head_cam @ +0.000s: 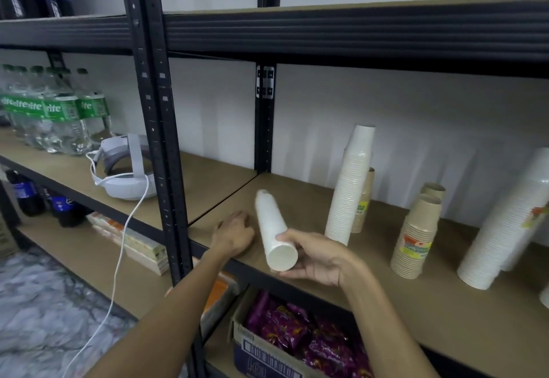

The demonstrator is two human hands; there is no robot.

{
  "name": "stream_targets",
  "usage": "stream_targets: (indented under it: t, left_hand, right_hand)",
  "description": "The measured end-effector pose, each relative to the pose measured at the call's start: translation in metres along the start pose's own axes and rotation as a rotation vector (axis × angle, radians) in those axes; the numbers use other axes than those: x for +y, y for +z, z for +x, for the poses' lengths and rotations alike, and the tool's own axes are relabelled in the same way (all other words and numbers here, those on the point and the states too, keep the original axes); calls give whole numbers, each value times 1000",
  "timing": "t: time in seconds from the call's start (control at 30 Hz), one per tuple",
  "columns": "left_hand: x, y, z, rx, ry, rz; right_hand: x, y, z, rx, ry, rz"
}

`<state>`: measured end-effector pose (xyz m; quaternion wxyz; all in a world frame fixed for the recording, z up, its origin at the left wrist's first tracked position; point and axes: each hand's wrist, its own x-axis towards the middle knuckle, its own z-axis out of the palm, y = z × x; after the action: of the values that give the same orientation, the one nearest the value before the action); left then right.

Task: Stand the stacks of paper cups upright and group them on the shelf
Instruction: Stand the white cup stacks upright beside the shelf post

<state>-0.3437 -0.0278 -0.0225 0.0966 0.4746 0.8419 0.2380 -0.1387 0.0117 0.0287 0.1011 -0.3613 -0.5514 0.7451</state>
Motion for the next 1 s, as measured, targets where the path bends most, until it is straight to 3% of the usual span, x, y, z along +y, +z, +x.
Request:
stream_targets:
  t: [0.1,0.23,0.37,0.6,0.83,0.9,1.0]
  left_hand:
    - [-15,-1,8,-39,56,48]
    - [-17,4,5,75,12,-3]
    - [-17,7,12,78,6,-1]
    - [-23,12,17,53,30,31]
    - [-20,10,17,61,27,45]
    - [-18,9,16,64,15,34]
    - [-16,8,15,73,5,31]
  right_hand:
    - [-7,10,27,54,-149,-150]
    - [-32,17,70,362,-425,-405]
    - [-21,14,116,518,-487,-590]
    - [1,4,145,535,-624,-537]
    - [-8,-7,156,277,-648,-237]
    - [-7,-7,162,303,-680,-283]
    - [-5,3,163,474,-744,-474]
